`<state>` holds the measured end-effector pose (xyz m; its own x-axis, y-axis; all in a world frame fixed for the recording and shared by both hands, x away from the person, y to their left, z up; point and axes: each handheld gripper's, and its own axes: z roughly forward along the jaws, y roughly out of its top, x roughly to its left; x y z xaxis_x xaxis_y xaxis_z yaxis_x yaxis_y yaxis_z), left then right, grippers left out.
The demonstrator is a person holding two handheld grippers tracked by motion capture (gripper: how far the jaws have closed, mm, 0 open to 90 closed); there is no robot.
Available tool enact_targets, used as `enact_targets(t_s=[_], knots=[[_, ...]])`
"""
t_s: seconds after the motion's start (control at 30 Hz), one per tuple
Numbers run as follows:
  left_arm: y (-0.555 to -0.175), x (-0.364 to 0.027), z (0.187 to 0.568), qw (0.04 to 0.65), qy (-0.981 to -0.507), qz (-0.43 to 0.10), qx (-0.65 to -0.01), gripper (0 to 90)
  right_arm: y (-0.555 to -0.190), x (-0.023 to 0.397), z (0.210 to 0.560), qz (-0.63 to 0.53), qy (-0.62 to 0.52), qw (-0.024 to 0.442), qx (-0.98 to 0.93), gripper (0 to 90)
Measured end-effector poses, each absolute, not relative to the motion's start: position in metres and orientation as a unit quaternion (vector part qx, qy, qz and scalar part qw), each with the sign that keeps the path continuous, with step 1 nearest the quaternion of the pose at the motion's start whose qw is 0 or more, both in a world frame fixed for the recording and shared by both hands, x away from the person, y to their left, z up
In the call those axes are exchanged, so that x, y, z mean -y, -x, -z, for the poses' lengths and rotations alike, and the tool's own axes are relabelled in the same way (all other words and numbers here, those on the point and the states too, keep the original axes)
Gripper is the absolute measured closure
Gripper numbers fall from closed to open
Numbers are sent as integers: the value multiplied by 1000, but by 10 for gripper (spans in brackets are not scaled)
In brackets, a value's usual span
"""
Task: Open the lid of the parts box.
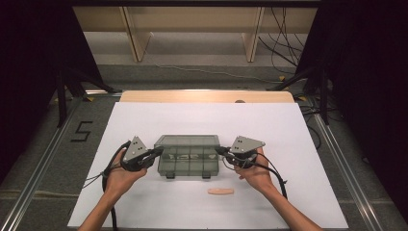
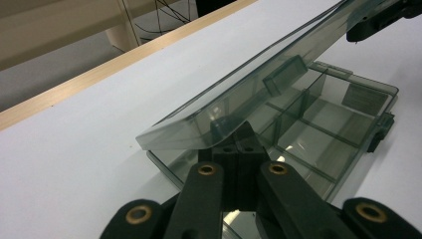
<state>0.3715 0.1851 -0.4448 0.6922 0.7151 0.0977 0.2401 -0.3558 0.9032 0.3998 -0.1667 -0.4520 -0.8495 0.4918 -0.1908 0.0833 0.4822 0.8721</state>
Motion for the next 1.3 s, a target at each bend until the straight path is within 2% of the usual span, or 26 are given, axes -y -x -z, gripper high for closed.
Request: enact_targets(t_s=[1.3], knots=[[-393, -188, 426, 503, -752, -285, -318, 900, -426, 163, 439, -499, -199, 235, -810, 900]])
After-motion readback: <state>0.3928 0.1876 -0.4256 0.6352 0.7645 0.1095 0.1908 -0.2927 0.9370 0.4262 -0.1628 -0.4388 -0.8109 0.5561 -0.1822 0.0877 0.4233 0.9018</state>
